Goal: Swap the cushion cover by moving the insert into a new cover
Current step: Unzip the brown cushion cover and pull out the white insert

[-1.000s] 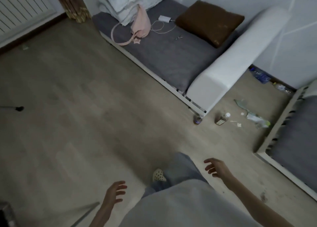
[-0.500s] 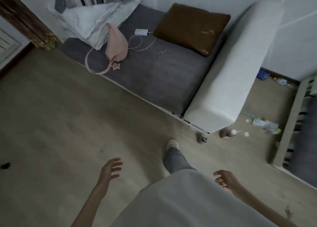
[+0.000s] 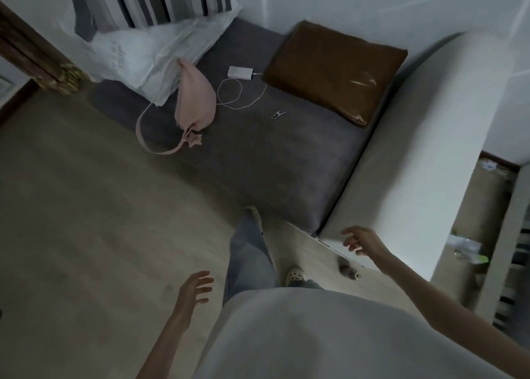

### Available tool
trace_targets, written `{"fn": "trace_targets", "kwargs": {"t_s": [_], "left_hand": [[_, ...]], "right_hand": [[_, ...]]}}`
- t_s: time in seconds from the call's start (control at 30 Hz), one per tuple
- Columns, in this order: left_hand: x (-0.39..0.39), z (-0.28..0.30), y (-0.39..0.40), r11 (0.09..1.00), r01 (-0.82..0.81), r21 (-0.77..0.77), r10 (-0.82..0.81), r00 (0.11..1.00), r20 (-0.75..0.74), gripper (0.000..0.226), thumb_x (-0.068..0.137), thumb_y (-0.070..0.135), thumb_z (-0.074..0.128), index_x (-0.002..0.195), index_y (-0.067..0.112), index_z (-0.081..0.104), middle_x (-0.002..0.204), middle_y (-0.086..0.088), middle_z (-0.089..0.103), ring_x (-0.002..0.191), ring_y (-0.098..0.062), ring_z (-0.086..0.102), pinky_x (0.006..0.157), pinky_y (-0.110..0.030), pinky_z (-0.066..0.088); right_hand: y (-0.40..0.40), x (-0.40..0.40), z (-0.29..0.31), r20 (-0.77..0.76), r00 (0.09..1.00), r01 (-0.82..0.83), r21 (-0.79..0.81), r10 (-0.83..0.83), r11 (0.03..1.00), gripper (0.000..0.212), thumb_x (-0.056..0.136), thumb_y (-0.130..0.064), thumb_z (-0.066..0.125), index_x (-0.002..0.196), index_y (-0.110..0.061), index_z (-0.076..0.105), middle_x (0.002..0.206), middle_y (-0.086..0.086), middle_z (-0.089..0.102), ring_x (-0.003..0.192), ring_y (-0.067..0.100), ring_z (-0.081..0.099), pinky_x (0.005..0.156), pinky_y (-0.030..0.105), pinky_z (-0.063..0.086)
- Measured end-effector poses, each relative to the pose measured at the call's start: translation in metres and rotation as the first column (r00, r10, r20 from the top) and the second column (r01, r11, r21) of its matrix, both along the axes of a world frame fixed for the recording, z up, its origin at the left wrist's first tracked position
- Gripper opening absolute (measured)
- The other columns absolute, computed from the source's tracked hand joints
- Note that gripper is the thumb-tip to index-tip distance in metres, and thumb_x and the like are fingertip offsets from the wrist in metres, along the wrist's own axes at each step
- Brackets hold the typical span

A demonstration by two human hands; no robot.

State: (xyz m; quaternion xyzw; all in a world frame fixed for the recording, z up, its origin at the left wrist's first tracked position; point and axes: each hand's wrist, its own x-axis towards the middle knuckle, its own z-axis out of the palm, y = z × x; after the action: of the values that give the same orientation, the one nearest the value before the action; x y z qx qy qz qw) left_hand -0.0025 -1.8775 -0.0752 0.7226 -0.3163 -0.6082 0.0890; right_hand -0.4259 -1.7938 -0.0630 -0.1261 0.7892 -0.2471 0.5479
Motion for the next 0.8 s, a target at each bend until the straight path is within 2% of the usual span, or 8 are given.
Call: {"fn": "trace_targets", "kwargs": {"t_s": [0.13, 0.37, 0.57, 0.63, 0.7, 0.8], "left_hand": [[-0.020, -0.014, -0.103, 0.995, 0.098, -0.005, -0.098, 0.995, 0.012, 0.031, 0.102, 0.020, 0.036, 0.116, 0.008, 0.060, 0.109, -0.013, 0.065, 0.089, -0.027, 0.059, 0.072, -0.032, 0.045], [-0.096, -0.023, -0.295, 0.953, 0.303, 0.001, -0.303, 0.953, -0.004, 0.027, 0.101, 0.015, 0.035, 0.111, 0.010, 0.060, 0.099, -0.011, 0.065, 0.077, -0.019, 0.058, 0.067, -0.029, 0.042], [-0.206, -0.059, -0.410, 0.901, 0.433, 0.001, -0.432, 0.899, -0.077, 0.025, 0.100, 0.010, 0.031, 0.111, 0.009, 0.054, 0.086, -0.005, 0.062, 0.071, -0.018, 0.055, 0.062, -0.027, 0.037], [-0.246, -0.081, -0.440, 0.889, 0.458, -0.001, -0.456, 0.885, -0.097, 0.025, 0.100, 0.011, 0.031, 0.110, 0.009, 0.054, 0.086, -0.004, 0.062, 0.072, -0.018, 0.055, 0.062, -0.027, 0.038], [-0.282, -0.105, -0.462, 0.883, 0.469, -0.004, -0.466, 0.877, -0.114, 0.025, 0.100, 0.012, 0.031, 0.109, 0.010, 0.054, 0.086, -0.003, 0.062, 0.071, -0.017, 0.056, 0.062, -0.027, 0.039], [-0.331, -0.146, -0.485, 0.899, 0.437, -0.018, -0.434, 0.888, -0.153, 0.025, 0.100, 0.013, 0.032, 0.105, 0.012, 0.056, 0.087, -0.003, 0.063, 0.071, -0.016, 0.057, 0.061, -0.027, 0.041]], "right_hand": [[-0.077, -0.009, -0.007, -0.029, 0.996, 0.081, -0.003, -0.081, 0.997, 0.029, 0.095, -0.010, 0.038, 0.098, -0.009, 0.067, 0.079, 0.013, 0.064, 0.066, 0.021, 0.053, 0.054, 0.025, 0.039], [-0.192, -0.025, -0.026, -0.003, 0.947, 0.321, 0.030, -0.322, 0.946, 0.026, 0.095, -0.009, 0.039, 0.099, -0.009, 0.065, 0.072, 0.009, 0.061, 0.058, 0.017, 0.052, 0.053, 0.024, 0.037], [-0.289, -0.071, -0.070, 0.050, 0.885, 0.463, 0.018, -0.464, 0.886, 0.025, 0.096, -0.009, 0.037, 0.099, -0.010, 0.062, 0.069, 0.008, 0.058, 0.037, 0.002, 0.050, 0.042, 0.016, 0.035], [-0.321, -0.094, -0.093, 0.093, 0.857, 0.508, 0.013, -0.507, 0.861, 0.025, 0.096, -0.012, 0.037, 0.099, -0.010, 0.062, 0.071, 0.009, 0.060, 0.044, 0.008, 0.052, 0.042, 0.017, 0.037], [-0.348, -0.118, -0.118, 0.121, 0.833, 0.543, 0.005, -0.540, 0.839, 0.025, 0.096, -0.013, 0.037, 0.099, -0.008, 0.061, 0.072, 0.010, 0.060, 0.054, 0.016, 0.051, 0.048, 0.021, 0.037], [-0.387, -0.156, -0.160, 0.139, 0.807, 0.581, -0.013, -0.574, 0.814, 0.024, 0.095, -0.014, 0.039, 0.097, -0.009, 0.063, 0.073, 0.010, 0.062, 0.060, 0.017, 0.052, 0.051, 0.023, 0.038]]}}
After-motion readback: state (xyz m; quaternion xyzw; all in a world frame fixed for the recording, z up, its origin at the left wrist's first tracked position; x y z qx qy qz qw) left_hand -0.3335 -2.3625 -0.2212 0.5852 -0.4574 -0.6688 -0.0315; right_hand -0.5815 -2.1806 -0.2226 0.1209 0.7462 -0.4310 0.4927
